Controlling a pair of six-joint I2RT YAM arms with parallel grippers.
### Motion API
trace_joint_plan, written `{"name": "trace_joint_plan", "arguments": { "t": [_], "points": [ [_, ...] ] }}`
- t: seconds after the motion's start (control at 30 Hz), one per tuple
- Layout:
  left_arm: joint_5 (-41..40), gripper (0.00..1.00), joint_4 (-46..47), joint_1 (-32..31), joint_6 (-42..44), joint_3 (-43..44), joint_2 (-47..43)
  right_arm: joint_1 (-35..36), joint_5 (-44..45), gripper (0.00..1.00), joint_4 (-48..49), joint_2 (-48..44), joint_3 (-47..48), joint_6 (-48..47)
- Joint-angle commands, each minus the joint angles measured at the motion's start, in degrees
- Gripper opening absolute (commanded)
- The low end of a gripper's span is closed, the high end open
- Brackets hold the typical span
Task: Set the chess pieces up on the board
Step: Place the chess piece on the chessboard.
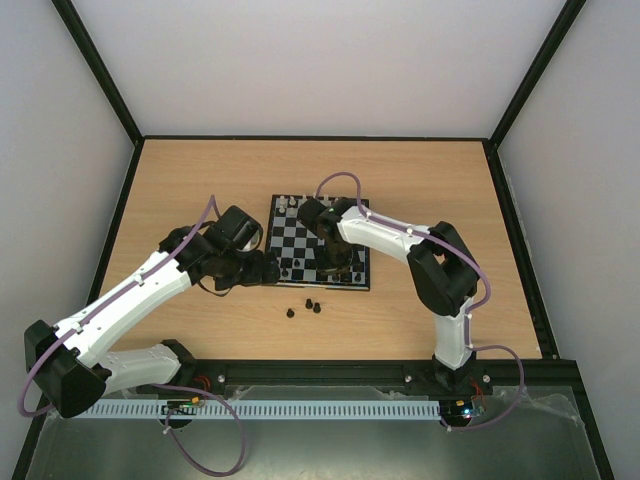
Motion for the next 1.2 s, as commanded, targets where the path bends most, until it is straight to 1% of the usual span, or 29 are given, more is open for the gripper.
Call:
{"name": "trace_joint_plan", "arguments": {
  "t": [0.0,0.3,0.43,0.67,0.77,0.93,1.1,1.17],
  "points": [
    [-0.28,0.99,0.45,0.20,0.08,-0.44,0.25,-0.49,0.31,0.06,-2.22,1.42,2.08,-1.10],
    [-0.28,0.99,0.31,0.24,0.14,-0.53,0.47,-0.76,-0.21,0.07,-2.23,1.96,2.65,-1.42],
    [-0.16,0.99,0.35,0.25,0.15,-0.58,0.63,-0.78,-0.59,0.09,-2.05,1.58,2.72,-1.52],
    [0.05,0.99,0.10,0.25,0.35,-0.69,0.89,-0.83,-1.25,0.18,-2.95,0.61,4.12,-1.39],
    [0.23,0.99,-0.09,0.24,0.44,-0.62,0.97,-0.78,-1.43,0.23,-4.00,-0.42,5.38,-1.30],
    [0.28,0.99,-0.16,0.24,0.45,-0.82,1.21,-0.76,-1.52,0.27,-5.90,-2.45,6.35,-1.20],
    [0.70,0.99,0.41,0.24,0.46,-0.94,1.43,-0.77,-1.06,0.28,-8.08,-5.20,6.43,-0.53],
    [1.34,0.99,0.84,-0.01,0.68,-1.43,1.70,-0.82,-0.67,0.33,-9.43,-7.15,8.07,0.20]
  ]
}}
